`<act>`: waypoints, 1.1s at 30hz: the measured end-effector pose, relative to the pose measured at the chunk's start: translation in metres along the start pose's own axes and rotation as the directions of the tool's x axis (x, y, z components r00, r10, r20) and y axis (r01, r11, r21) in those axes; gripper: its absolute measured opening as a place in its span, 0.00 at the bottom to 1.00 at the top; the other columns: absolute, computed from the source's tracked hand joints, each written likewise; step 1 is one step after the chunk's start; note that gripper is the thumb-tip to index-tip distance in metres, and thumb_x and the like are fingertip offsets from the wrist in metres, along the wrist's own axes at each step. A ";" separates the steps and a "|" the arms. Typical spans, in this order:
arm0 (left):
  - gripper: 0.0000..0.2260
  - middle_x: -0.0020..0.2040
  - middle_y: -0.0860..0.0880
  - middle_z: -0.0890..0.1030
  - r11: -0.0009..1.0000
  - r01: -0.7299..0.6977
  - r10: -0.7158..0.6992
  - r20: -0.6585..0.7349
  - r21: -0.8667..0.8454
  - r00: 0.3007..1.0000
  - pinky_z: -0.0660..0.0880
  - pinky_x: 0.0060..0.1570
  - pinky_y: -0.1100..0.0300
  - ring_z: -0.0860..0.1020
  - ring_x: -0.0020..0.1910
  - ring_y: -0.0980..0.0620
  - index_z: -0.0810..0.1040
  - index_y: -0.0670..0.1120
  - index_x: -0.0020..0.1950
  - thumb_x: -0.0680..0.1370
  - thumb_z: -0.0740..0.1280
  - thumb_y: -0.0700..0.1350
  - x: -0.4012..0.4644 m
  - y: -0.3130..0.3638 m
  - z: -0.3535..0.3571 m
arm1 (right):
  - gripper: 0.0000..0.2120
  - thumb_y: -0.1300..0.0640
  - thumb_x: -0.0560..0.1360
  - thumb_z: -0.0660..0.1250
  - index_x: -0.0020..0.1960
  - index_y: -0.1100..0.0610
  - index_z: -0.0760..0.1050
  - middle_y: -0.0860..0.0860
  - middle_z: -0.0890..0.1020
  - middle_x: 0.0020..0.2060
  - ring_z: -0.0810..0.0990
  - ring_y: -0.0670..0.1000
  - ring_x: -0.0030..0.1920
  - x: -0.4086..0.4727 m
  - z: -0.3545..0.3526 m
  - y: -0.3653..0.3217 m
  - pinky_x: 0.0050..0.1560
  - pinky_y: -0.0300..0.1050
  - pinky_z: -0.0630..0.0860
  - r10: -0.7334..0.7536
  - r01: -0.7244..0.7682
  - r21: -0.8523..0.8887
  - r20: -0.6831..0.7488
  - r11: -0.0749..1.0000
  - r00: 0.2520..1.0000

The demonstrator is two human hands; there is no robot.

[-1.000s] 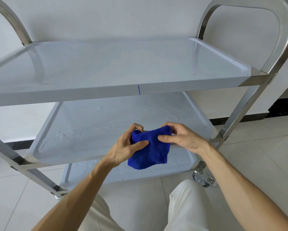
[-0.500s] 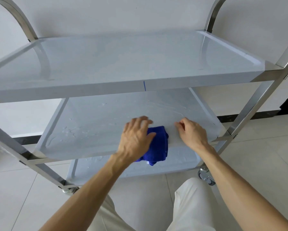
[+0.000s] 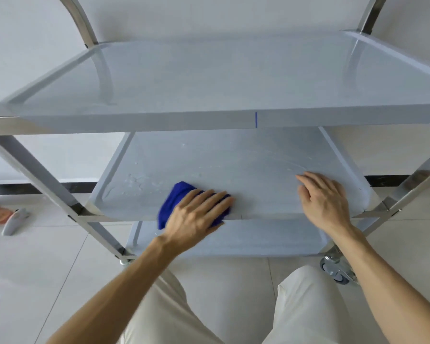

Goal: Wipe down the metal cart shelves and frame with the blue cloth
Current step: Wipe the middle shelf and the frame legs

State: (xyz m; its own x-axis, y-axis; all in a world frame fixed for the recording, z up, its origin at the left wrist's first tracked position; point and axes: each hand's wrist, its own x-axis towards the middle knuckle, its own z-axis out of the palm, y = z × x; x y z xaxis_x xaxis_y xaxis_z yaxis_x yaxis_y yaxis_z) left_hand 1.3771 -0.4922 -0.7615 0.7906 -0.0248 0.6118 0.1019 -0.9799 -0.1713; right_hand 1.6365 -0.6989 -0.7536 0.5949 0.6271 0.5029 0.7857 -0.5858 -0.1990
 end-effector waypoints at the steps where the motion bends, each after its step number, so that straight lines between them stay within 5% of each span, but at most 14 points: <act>1: 0.22 0.68 0.48 0.79 0.999 0.049 -0.049 -0.014 0.007 0.999 0.74 0.63 0.48 0.79 0.62 0.46 0.77 0.46 0.70 0.79 0.70 0.54 -0.019 -0.020 -0.008 | 0.22 0.52 0.79 0.53 0.59 0.59 0.82 0.55 0.83 0.59 0.80 0.60 0.60 0.001 0.000 -0.001 0.60 0.58 0.71 0.007 -0.007 -0.005 0.002 1.000 1.000; 7: 0.28 0.60 0.47 0.83 0.931 0.359 -0.362 0.034 0.062 0.932 0.74 0.63 0.52 0.81 0.59 0.47 0.80 0.43 0.63 0.76 0.67 0.65 -0.050 -0.059 -0.028 | 0.21 0.53 0.79 0.54 0.58 0.60 0.82 0.56 0.83 0.58 0.80 0.60 0.59 0.001 -0.001 -0.007 0.57 0.59 0.71 0.027 -0.027 -0.031 0.015 0.999 1.000; 15: 0.32 0.56 0.42 0.83 0.979 0.203 -0.202 0.101 0.001 0.974 0.75 0.60 0.49 0.82 0.55 0.43 0.81 0.39 0.60 0.76 0.62 0.67 0.060 0.068 0.017 | 0.20 0.54 0.79 0.55 0.63 0.59 0.79 0.55 0.80 0.63 0.76 0.60 0.65 0.002 -0.007 -0.008 0.65 0.59 0.66 0.068 -0.067 -0.014 0.109 0.998 0.992; 18: 0.25 0.57 0.43 0.82 0.990 0.125 -0.117 0.114 -0.066 0.987 0.73 0.60 0.47 0.80 0.56 0.42 0.79 0.39 0.61 0.77 0.64 0.59 0.077 0.083 0.025 | 0.15 0.59 0.81 0.60 0.64 0.60 0.79 0.56 0.79 0.65 0.75 0.61 0.66 0.002 -0.010 -0.005 0.67 0.59 0.66 0.080 -0.082 0.023 0.106 0.996 0.991; 23: 0.19 0.61 0.45 0.83 0.993 0.081 -0.084 -0.035 -0.081 0.996 0.74 0.63 0.49 0.81 0.60 0.45 0.81 0.42 0.62 0.77 0.69 0.52 0.027 0.026 0.008 | 0.15 0.61 0.80 0.63 0.66 0.58 0.78 0.55 0.78 0.67 0.74 0.60 0.68 0.006 -0.013 -0.008 0.69 0.57 0.63 0.091 -0.099 0.050 0.140 0.994 0.986; 33: 0.17 0.59 0.48 0.84 0.870 0.479 -0.480 -0.020 0.115 0.877 0.72 0.64 0.44 0.81 0.58 0.44 0.81 0.44 0.63 0.82 0.61 0.53 -0.111 -0.111 -0.067 | 0.15 0.64 0.78 0.63 0.63 0.61 0.79 0.58 0.79 0.65 0.75 0.62 0.66 0.009 -0.016 -0.018 0.68 0.60 0.65 0.156 -0.168 0.066 0.154 0.984 0.976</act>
State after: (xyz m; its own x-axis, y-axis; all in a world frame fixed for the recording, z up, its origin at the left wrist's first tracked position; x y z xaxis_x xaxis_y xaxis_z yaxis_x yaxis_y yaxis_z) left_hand 1.2377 -0.3935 -0.7587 0.6320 0.4448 0.6345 0.5368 -0.8419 0.0554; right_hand 1.6251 -0.6913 -0.7323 0.7295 0.5993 0.3298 0.6839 -0.6478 -0.3356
